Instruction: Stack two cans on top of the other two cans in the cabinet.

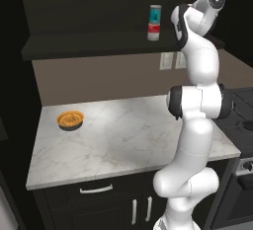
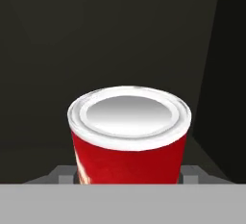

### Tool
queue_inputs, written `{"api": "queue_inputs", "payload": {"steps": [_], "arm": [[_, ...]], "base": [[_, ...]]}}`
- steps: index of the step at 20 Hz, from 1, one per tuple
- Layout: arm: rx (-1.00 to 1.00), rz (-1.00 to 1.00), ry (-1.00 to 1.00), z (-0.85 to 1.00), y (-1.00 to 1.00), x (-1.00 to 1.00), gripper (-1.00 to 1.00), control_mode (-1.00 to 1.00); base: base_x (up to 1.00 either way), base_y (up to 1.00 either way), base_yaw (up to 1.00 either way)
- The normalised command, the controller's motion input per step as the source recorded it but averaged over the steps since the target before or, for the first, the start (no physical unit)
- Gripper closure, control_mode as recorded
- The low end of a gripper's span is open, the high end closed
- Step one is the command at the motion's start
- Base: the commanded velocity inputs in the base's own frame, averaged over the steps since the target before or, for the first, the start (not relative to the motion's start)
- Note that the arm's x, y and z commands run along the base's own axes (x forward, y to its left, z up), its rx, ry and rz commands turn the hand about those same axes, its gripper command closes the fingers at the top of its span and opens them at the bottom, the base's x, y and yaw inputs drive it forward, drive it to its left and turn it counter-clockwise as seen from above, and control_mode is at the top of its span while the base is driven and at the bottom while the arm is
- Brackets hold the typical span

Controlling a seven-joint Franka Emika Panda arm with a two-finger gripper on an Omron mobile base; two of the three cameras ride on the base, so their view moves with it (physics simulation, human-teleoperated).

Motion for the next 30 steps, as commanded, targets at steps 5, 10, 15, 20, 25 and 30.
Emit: {"api": "queue_inputs", "payload": {"steps": [5, 10, 15, 20, 25, 30], "arm": [[0.00, 0.00, 0.00, -0.14, 0.00, 0.00, -1.00, -1.00], [0.00, 0.00, 0.00, -0.12, 0.00, 0.00, -1.00, -1.00], [0.00, 0.00, 0.00, -0.06, 0.00, -0.01, -1.00, -1.00], [0.00, 0.00, 0.00, -0.04, 0.00, -0.16, -1.00, -1.00], [0.00, 0.00, 0.00, -0.04, 0.01, -0.30, -1.00, -1.00], [0.00, -0.02, 0.00, -0.05, 0.17, -0.38, -1.00, -1.00]], "base": [[0.00, 0.00, 0.00], [0.00, 0.00, 0.00], [0.00, 0.00, 0.00], [0.00, 0.00, 0.00], [0.00, 0.00, 0.00], [0.00, 0.00, 0.00]]}}
